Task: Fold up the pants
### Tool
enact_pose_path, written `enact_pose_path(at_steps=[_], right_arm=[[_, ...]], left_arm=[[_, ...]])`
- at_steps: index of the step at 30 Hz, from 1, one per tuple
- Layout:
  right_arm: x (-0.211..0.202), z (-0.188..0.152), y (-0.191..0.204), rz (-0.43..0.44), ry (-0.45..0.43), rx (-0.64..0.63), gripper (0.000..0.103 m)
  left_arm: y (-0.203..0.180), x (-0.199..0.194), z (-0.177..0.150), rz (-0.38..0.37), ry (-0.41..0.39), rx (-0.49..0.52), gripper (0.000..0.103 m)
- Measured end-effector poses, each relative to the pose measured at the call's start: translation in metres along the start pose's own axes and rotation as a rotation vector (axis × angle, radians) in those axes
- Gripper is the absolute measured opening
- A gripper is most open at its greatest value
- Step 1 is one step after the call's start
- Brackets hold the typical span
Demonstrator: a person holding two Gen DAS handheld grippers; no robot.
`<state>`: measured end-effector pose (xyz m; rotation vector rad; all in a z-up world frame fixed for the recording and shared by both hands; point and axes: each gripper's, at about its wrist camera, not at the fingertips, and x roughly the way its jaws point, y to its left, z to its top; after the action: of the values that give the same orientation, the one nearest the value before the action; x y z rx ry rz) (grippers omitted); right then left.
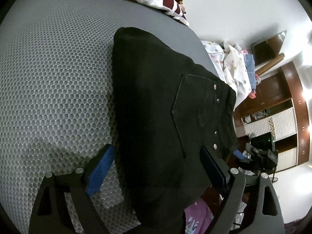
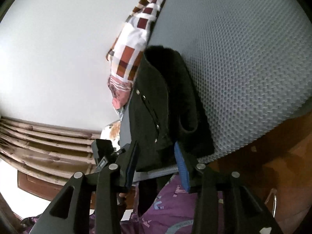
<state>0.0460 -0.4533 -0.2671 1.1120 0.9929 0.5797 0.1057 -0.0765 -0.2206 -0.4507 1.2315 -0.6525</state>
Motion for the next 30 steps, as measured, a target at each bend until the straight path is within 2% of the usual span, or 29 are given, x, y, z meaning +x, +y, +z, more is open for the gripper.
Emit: enact_pose_path(at_steps=[1,8,10,13,15,16,18,22,26,30], right_arm=[[0.005,0.0,0.0,-0.028,0.01,-0.002,0.039],[0.006,0.003,0.017,-0.058,-0.015,-0.078,0.039],[0.008,0.006,0.013,-0.106,-0.014,-0.079,0.039],[0.009,0.011,0.001,-0.057,-0.017,-0.019,0.039],[0.01,0.011,0.004,-0.071,-0.031,-0.039,0.028],[0.012,0.01,0.007,-0.099,-0.034,-0.061,0.015],[0.01,0.007,0.017,-0.12,-0.052,-0.102,0.015],[-0.01,0.001,0.029,-0.082,-0.096,-0.136,0.014],[-0.005,0.002,-0.001,-0.131,-0.08,-0.078,0.014],[0.001,0.005,-0.025,-0.053,-0.066,0.023,0.014]], left_arm=[[0.001,-0.001,0.0,-0.001,-0.001,-0.006,0.089],[0.008,-0.005,-0.003,-0.015,-0.008,-0.024,0.089],[0.008,-0.005,-0.004,-0.011,-0.006,-0.018,0.089],[0.006,-0.005,-0.005,-0.008,-0.007,-0.012,0.089],[0.005,-0.006,-0.005,-0.006,-0.007,-0.011,0.089],[0.005,-0.005,-0.005,-0.005,-0.007,-0.011,0.089],[0.003,-0.004,-0.005,-0.001,-0.005,-0.01,0.089],[0.003,-0.004,-0.005,0.001,-0.005,-0.005,0.089],[-0.001,-0.002,-0.004,0.01,-0.011,0.021,0.09],[-0.001,-0.002,-0.004,0.016,-0.01,0.034,0.09]])
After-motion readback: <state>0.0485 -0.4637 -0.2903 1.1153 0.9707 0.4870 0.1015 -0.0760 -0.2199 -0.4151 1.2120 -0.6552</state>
